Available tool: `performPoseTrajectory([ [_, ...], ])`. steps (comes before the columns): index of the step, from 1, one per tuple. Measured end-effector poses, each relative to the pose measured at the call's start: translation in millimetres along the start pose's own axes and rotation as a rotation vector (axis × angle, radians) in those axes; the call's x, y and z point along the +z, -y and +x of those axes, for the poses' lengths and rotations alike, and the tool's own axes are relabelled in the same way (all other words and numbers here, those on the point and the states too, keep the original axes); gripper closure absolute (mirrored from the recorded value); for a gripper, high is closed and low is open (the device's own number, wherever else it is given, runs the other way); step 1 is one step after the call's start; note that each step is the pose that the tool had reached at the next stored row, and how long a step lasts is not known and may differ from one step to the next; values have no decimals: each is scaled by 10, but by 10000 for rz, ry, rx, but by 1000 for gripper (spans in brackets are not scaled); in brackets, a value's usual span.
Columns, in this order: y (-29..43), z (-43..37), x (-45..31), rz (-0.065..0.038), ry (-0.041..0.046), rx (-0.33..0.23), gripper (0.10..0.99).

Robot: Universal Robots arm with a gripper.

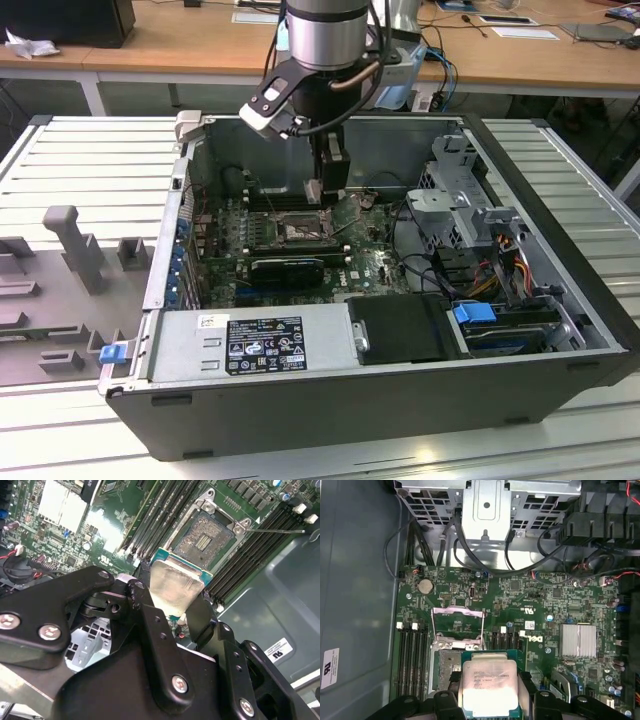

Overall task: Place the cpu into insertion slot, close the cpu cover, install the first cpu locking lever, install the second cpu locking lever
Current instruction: 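Place the cpu into insertion slot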

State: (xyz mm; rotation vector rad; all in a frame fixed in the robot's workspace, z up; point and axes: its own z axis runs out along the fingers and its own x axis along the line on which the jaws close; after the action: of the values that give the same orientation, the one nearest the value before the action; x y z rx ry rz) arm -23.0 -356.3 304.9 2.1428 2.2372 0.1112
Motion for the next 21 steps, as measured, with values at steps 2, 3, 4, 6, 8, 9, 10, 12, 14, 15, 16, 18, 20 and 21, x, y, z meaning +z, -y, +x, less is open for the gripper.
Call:
performPoseTrajectory([
  [2, 5, 17, 55, 8, 6, 116, 557],
  [3, 6, 19, 66, 8, 11, 171, 557],
  [4, 12, 21, 78, 7, 16, 233, 557],
  [6, 55, 22, 98, 7, 18, 247, 557],
  [8, 94, 23, 112, 7, 18, 247, 557],
  [9, 99, 24, 115, 7, 18, 248, 557],
  [10, 110, 24, 124, 6, 17, 247, 557],
  [12, 118, 24, 151, 7, 20, 249, 557],
  [14, 146, 27, 207, 7, 26, 248, 557],
  [15, 152, 32, 231, 7, 26, 248, 557],
  [16, 155, 39, 252, 9, 32, 249, 557],
  [18, 158, 88, 314, 19, 36, 280, 557],
  [20, 160, 124, 357, 27, 38, 321, 557],
  [21, 161, 138, 374, 31, 39, 339, 557],
])
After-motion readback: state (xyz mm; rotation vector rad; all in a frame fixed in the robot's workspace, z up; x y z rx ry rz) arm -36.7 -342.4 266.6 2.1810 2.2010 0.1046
